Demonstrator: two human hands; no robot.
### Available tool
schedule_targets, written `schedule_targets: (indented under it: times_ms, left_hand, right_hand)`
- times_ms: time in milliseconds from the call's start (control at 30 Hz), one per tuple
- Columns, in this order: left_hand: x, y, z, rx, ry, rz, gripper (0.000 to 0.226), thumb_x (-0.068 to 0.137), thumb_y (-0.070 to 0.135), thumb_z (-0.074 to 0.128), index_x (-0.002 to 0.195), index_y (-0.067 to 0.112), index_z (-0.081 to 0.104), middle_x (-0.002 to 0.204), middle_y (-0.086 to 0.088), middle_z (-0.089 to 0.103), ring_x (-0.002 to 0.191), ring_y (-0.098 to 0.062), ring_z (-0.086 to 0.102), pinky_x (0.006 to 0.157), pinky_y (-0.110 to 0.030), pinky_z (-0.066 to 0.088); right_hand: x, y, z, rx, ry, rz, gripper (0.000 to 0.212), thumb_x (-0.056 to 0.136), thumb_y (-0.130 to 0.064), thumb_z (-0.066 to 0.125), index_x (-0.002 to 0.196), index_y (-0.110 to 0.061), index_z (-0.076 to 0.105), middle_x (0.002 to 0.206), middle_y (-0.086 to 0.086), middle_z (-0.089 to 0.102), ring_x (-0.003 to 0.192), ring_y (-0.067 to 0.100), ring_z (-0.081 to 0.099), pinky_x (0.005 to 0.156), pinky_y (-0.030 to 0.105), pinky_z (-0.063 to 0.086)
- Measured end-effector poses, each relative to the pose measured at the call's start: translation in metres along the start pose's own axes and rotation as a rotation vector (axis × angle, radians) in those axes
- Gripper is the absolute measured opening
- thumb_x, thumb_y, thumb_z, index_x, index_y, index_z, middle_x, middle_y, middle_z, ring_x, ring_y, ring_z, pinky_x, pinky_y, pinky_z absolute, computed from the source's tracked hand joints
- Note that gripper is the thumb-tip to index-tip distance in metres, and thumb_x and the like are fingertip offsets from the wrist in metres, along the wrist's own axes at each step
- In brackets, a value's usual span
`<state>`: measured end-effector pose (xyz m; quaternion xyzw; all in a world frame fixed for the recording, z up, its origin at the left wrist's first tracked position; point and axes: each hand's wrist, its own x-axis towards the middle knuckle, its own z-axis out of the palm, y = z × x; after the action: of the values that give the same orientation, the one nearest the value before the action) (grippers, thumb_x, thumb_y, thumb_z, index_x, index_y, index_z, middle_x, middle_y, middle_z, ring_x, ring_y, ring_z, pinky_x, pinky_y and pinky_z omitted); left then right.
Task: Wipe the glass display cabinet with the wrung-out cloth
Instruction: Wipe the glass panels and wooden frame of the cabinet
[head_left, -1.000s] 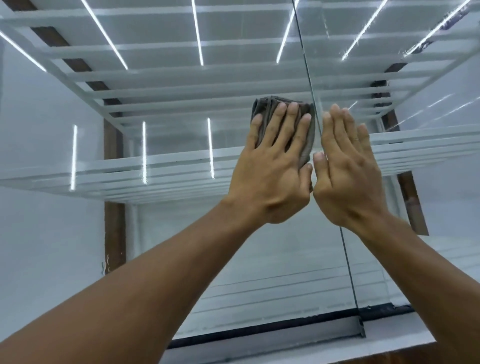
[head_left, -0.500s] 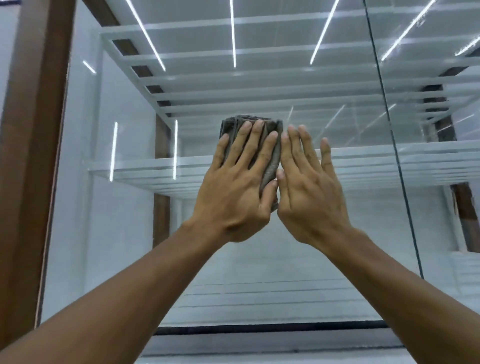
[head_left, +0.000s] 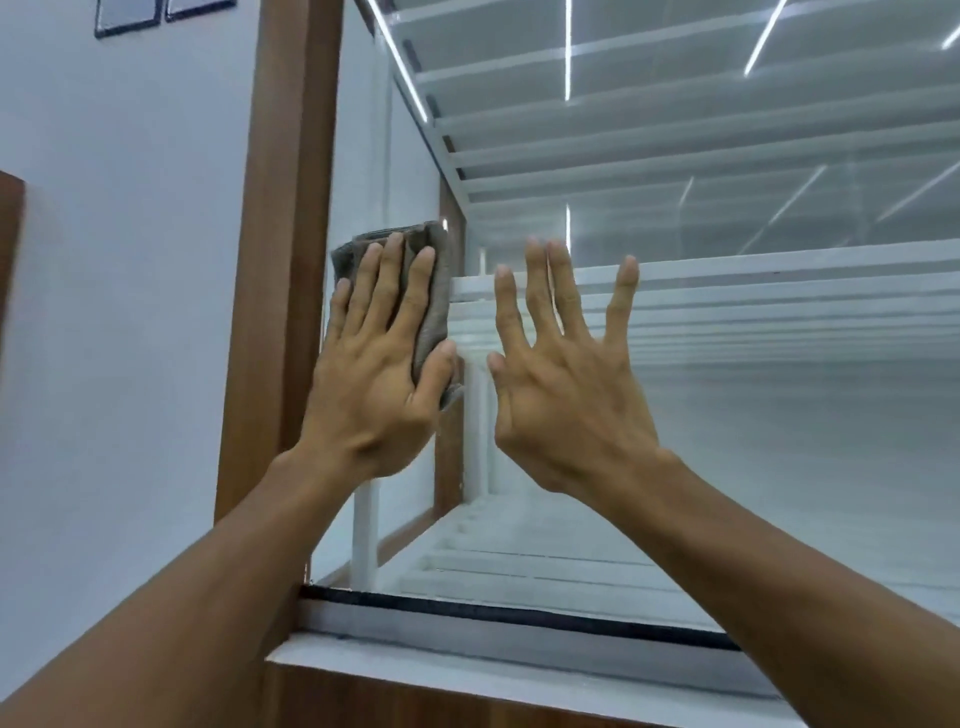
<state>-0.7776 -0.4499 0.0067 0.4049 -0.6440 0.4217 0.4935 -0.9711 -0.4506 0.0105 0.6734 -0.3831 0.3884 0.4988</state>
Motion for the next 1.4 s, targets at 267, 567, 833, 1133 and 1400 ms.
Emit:
schedule_targets:
  times_ms: [267,567,833,1133,1400]
  left_hand:
    - [-0.046,0.043,0.018,-0.011,-0.010,0.030,0.073,0.103,0.043,0.028,0.166,0.012,0.008,0.174,-0.011,-0.004,0.161,-0.025,-0.009,0.130,-0.053,-0.002]
    - [-0.036,0.041,0.015,-0.078,0.082,-0.261,0.072,0.103,0.047,0.024,0.166,0.022,0.002,0.174,-0.004,-0.007,0.160,-0.017,-0.013,0.130,-0.049,-0.005]
    - [0.011,0.133,0.040,0.073,-0.083,0.334,0.072,0.105,0.049,0.027,0.167,0.018,0.008,0.174,-0.013,-0.002,0.161,-0.027,-0.007,0.129,-0.054,0.001]
    - [0.036,0.219,0.060,-0.017,-0.040,0.109,0.075,0.102,0.045,0.026,0.166,0.016,-0.001,0.173,-0.014,-0.012,0.160,-0.027,-0.014,0.128,-0.054,-0.009]
    - [0.063,0.275,0.079,-0.026,-0.020,0.126,0.076,0.101,0.047,0.023,0.166,0.017,-0.002,0.173,-0.014,-0.011,0.160,-0.028,-0.014,0.128,-0.055,-0.008]
  right_hand:
    - [-0.003,-0.001,0.000,0.006,0.014,-0.019,0.075,0.102,-0.044,-0.005,0.162,-0.003,0.011,0.170,0.022,-0.002,0.159,0.033,-0.007,0.118,0.075,-0.003]
    - [-0.046,0.050,-0.006,0.043,0.089,-0.013,0.060,0.107,-0.043,0.019,0.164,-0.026,0.016,0.172,0.011,0.006,0.160,0.028,0.001,0.127,0.060,0.005]
    - [-0.087,0.119,-0.022,0.024,0.109,0.111,0.060,0.107,-0.042,0.022,0.164,-0.021,0.019,0.172,0.014,0.006,0.160,0.029,0.002,0.126,0.063,0.004]
    - [-0.112,0.173,-0.034,0.066,0.141,0.205,0.061,0.106,-0.036,0.023,0.164,-0.015,0.019,0.172,0.013,0.008,0.160,0.027,0.002,0.128,0.057,0.002]
    - [-0.151,0.238,-0.055,-0.163,0.110,0.226,0.057,0.108,-0.040,0.024,0.164,-0.028,0.020,0.172,0.016,0.004,0.160,0.032,-0.002,0.122,0.069,-0.004]
